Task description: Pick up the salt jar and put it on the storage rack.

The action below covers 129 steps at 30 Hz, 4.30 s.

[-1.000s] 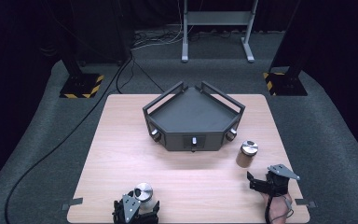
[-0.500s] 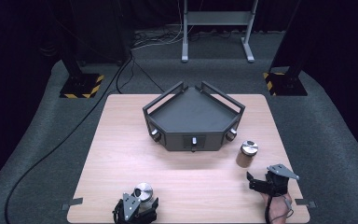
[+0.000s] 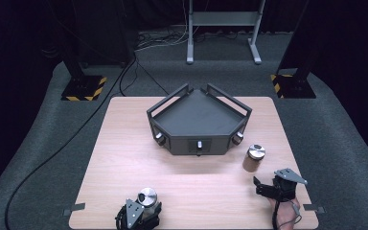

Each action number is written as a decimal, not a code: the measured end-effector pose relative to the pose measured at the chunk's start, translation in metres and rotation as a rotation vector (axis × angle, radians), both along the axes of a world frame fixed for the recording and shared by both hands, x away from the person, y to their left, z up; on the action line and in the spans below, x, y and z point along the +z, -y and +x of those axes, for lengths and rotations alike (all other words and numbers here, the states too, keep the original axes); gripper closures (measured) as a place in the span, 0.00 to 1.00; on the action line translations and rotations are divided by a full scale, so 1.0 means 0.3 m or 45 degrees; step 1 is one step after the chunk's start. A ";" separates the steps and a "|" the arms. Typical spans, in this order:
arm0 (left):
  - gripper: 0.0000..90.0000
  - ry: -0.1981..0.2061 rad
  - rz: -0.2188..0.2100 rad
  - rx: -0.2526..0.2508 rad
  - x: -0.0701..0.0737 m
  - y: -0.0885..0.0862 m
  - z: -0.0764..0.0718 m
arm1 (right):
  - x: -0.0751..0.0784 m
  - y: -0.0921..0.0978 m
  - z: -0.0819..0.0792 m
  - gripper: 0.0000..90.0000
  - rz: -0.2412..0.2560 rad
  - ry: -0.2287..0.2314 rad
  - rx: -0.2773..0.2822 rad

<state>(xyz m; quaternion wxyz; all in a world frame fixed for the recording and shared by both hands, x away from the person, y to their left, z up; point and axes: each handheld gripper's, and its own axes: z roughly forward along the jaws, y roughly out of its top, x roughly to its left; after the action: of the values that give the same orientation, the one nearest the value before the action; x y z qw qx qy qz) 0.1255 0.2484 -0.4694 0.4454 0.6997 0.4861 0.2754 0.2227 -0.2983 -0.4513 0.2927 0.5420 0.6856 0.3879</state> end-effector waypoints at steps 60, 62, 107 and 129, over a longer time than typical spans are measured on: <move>0.35 0.064 0.028 -0.072 0.115 0.000 0.068 | 0.010 -0.007 0.015 0.00 -0.018 -0.034 0.006; 0.35 0.063 0.027 -0.077 0.118 -0.001 0.073 | 0.010 -0.007 0.016 0.00 -0.019 -0.034 0.007; 0.35 0.090 0.057 -0.124 0.182 0.019 0.148 | 0.013 -0.007 0.020 0.00 -0.024 -0.042 0.012; 0.35 0.098 0.052 -0.129 0.197 0.028 0.182 | 0.014 -0.007 0.022 0.00 -0.024 -0.046 0.013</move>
<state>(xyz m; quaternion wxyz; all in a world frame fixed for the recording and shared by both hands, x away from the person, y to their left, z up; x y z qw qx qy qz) 0.1800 0.2399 -0.4104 0.4628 0.7212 0.4267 0.2891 0.2292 -0.2962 -0.4472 0.2833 0.5426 0.6973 0.3731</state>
